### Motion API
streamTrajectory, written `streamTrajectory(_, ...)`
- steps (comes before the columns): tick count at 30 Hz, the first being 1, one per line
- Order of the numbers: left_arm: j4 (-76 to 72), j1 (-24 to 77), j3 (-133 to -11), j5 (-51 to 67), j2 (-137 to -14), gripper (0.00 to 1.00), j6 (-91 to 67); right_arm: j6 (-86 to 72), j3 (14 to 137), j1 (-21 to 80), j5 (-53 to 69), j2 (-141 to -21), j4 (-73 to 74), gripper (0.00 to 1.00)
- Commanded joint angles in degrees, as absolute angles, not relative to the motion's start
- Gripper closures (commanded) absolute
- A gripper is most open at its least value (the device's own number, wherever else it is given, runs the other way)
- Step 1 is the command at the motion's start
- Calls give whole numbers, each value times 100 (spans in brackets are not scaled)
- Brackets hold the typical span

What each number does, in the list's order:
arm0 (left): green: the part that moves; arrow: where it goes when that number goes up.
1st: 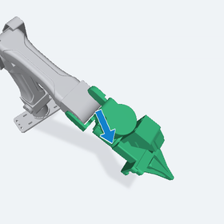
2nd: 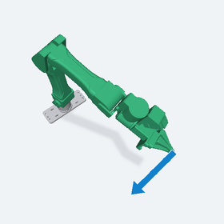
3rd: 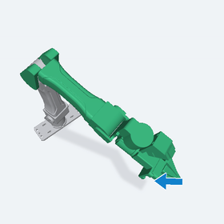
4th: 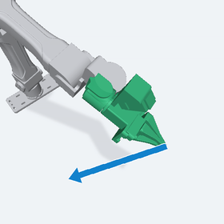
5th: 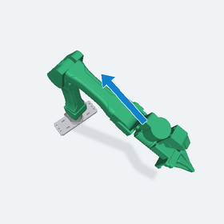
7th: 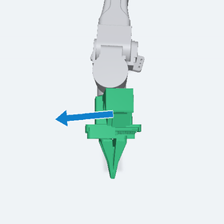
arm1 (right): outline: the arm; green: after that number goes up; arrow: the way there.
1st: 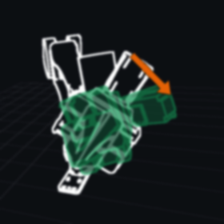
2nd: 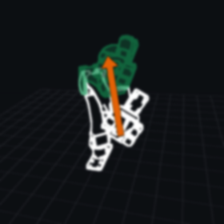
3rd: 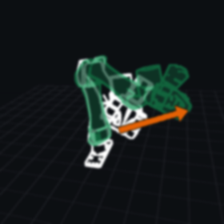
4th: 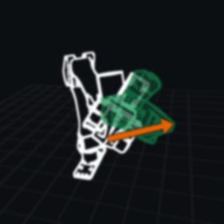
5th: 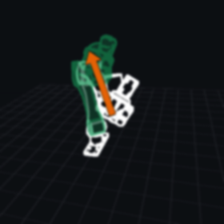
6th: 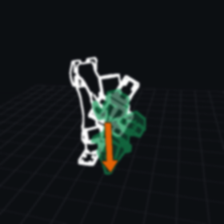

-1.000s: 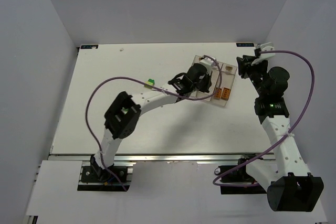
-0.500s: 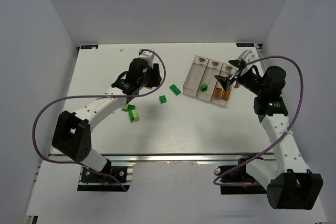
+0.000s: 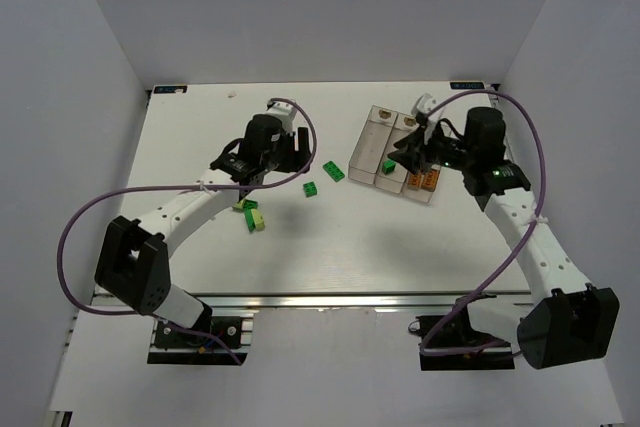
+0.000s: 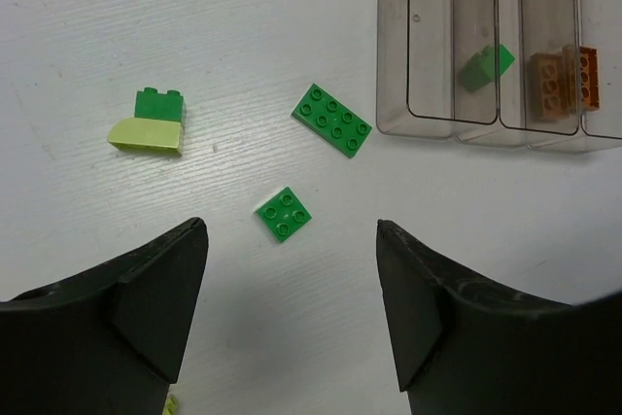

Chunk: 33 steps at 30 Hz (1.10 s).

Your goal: Sort the legos into containers by color

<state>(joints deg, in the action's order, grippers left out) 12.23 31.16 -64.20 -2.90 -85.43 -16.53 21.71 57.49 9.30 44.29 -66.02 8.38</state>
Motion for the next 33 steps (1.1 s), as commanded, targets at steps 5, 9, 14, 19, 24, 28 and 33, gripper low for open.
streamTrajectory(5,1766,3103,-6635,-193,-9078,26,-1784,1837,6039,1837,3173,-6557,1407,50)
streamTrajectory(9,1820,3103,-6715,-62,-9369,34,-1828,1933,5354,1828,2691,-6267,818,36)
streamTrajectory(14,1872,3103,-6776,-53,-9632,34,-1898,1881,5089,1828,2435,-6170,616,27)
streamTrajectory(19,1828,3103,-6794,-53,-9843,34,-2004,1889,4887,1837,2259,-6012,387,26)
streamTrajectory(24,1644,3103,-6794,-9,-10107,33,-2092,1890,4887,1828,2338,-5994,396,26)
streamTrajectory(28,1337,3103,-6776,193,-10230,30,-2153,1898,4869,1828,2355,-5968,395,26)
streamTrajectory(33,1046,3103,-6750,79,-10327,24,-2206,1898,4852,1837,2382,-5968,378,26)
